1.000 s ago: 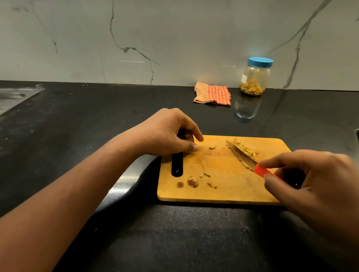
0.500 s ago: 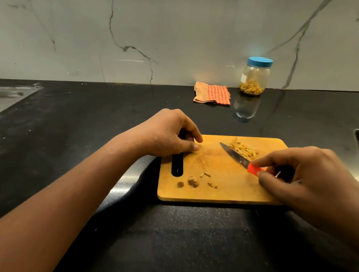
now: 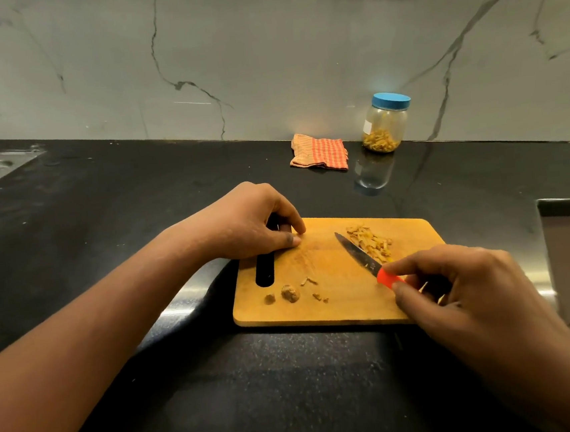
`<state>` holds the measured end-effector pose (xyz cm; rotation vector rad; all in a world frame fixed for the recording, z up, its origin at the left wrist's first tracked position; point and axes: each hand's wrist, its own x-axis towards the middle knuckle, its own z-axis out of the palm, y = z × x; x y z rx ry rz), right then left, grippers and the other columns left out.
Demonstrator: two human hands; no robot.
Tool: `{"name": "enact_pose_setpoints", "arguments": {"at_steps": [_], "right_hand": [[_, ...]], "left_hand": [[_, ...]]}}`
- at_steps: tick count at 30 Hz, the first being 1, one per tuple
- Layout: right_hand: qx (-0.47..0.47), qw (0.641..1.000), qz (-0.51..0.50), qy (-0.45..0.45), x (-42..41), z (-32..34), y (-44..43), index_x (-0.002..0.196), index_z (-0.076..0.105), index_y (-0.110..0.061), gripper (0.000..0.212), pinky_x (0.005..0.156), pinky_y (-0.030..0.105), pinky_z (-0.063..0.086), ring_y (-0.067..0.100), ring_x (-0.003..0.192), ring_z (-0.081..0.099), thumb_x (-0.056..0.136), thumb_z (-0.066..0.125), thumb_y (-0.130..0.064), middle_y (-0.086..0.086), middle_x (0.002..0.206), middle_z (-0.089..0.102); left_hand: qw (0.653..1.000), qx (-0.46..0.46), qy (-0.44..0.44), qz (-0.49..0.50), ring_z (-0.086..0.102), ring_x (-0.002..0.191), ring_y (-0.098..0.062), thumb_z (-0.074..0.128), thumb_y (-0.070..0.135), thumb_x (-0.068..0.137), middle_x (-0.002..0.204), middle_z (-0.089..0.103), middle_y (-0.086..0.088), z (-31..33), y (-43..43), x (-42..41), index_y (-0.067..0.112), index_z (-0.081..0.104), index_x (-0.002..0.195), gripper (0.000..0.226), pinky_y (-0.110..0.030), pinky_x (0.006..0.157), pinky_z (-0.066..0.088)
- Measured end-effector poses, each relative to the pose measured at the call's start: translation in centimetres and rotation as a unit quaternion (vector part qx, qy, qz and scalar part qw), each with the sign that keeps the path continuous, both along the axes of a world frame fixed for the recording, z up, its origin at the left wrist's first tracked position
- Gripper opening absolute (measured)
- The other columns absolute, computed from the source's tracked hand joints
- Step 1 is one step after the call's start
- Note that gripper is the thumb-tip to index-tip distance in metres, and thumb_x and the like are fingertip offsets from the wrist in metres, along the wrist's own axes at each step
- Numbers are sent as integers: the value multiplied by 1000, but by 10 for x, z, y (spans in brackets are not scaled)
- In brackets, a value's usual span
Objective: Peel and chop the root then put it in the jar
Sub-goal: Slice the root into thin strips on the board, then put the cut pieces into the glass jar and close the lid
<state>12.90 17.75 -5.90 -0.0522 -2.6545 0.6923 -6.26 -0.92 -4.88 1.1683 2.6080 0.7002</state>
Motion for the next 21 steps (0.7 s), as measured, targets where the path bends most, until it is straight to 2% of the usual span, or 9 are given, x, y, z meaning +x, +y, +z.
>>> {"name": "enact_pose_setpoints", "arguments": {"at_steps": [4,9,15,21], "right_hand": [[-4,1000,-7,25,5,4,5,91,71,-36,18,57,25,51,7,76,60,77,68,-27,-16,70,64],[-13,1000,14,13,9,-3,1,90,74,-34,18,52,14,45,9,69,61,74,69,-29,-14,71,66],[-14,1000,-19,15,13,1,16,92,73,-33,17,59,18,48,6,74,60,77,70,-28,-15,70,65],[-3,999,2,39,-2,10,0,91,74,-30,14,51,11,45,6,70,61,77,72,-30,-15,67,64]], "left_hand": [[1000,-2,-1,0,61,91,-8,68,30,89,93,64,13,0,1,1,29,72,112,23,-14,73,45],[1000,-7,7,0,60,91,-8,67,30,89,97,63,14,1,1,2,30,71,113,23,-14,74,46],[1000,-8,8,-2,60,92,-8,67,30,89,96,63,14,0,1,2,30,71,113,23,-13,72,45],[1000,-3,13,1,61,94,-9,67,29,90,96,64,14,4,-1,1,28,70,115,25,-13,71,46]]}}
